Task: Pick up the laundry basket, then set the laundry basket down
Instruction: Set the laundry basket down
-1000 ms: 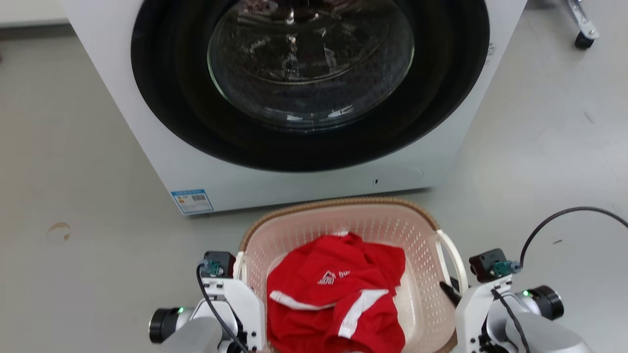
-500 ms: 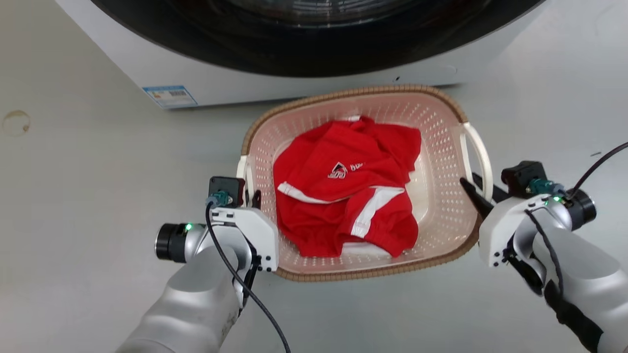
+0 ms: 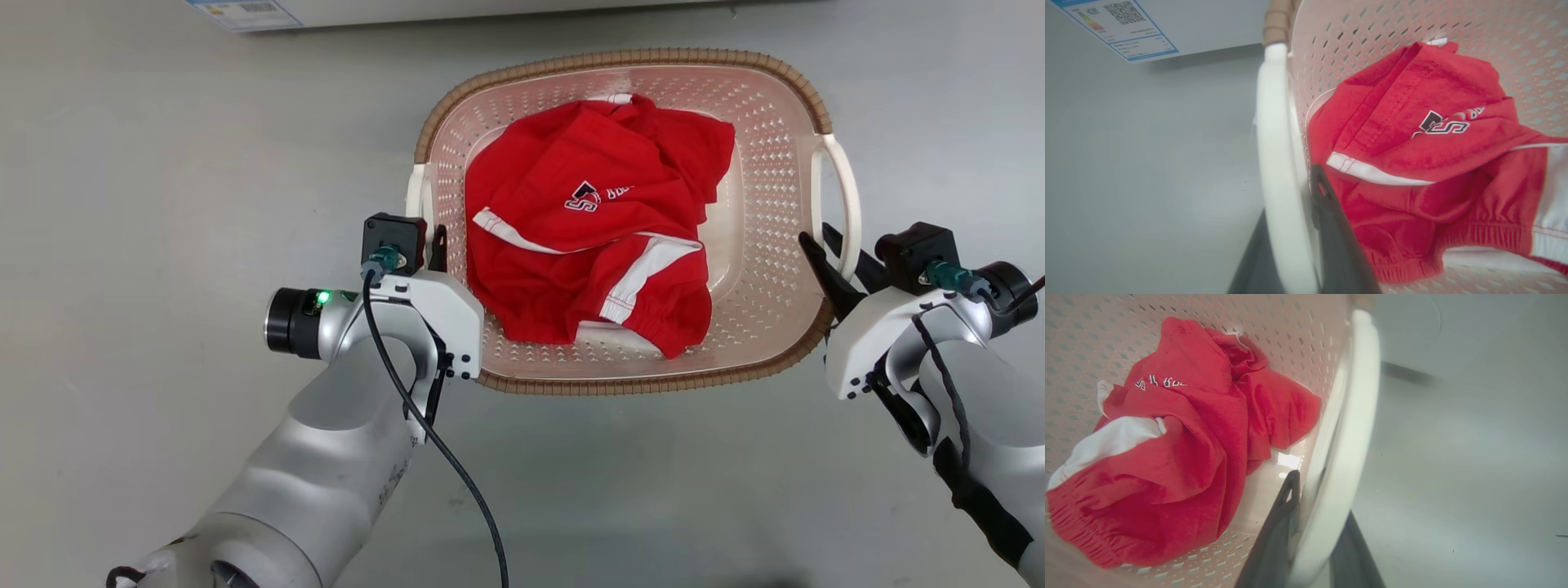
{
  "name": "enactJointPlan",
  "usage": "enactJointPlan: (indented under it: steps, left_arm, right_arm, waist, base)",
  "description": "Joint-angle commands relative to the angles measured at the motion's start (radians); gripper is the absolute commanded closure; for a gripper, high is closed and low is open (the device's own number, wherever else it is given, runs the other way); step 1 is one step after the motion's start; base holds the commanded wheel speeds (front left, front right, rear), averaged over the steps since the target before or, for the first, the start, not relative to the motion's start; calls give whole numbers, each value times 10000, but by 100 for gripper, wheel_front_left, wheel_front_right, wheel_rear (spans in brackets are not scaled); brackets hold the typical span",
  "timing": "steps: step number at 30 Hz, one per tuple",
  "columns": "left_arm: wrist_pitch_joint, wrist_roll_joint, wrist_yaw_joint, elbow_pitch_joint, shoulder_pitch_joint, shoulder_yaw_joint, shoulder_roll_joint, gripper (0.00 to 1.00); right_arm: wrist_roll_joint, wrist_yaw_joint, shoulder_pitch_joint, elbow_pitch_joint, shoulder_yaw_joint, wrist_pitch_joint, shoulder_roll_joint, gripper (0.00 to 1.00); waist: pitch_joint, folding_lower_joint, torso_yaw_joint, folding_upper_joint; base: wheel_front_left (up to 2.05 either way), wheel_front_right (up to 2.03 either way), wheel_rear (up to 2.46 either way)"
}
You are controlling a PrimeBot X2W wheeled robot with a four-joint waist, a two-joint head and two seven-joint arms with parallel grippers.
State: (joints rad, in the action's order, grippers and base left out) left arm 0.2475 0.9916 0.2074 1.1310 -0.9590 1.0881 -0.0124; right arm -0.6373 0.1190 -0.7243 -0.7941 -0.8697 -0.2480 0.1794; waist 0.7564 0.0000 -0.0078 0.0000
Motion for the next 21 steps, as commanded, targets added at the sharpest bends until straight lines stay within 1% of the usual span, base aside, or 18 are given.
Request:
enactJointPlan:
  steps: [1, 8, 14, 21]
  left_arm:
    - [139, -358, 155, -125, -261, -195, -397, 100]
    - [141, -1149, 310, -430, -264, -866, -498, 100]
    - [142, -1542, 269, -343, -300, -1135, -452, 100]
    - [142, -1831, 249, -368, -462, -1485, -426, 100]
  right_arm:
    - [321, 117, 637, 125, -107, -136, 309, 100]
    - [585, 117, 633, 239, 290, -137, 299, 100]
    - [547, 117, 632, 17, 311, -137, 382, 100]
    - [436, 117, 516, 78, 487, -137, 403, 100]
  waist:
    - [241, 0, 57, 0]
    - [546, 0, 90, 0]
    - [722, 0, 246, 0]
    - [927, 0, 251, 0]
  base:
    - [0, 0, 0]
    - [0, 0, 0]
    - [0, 0, 0]
    - [0, 0, 0]
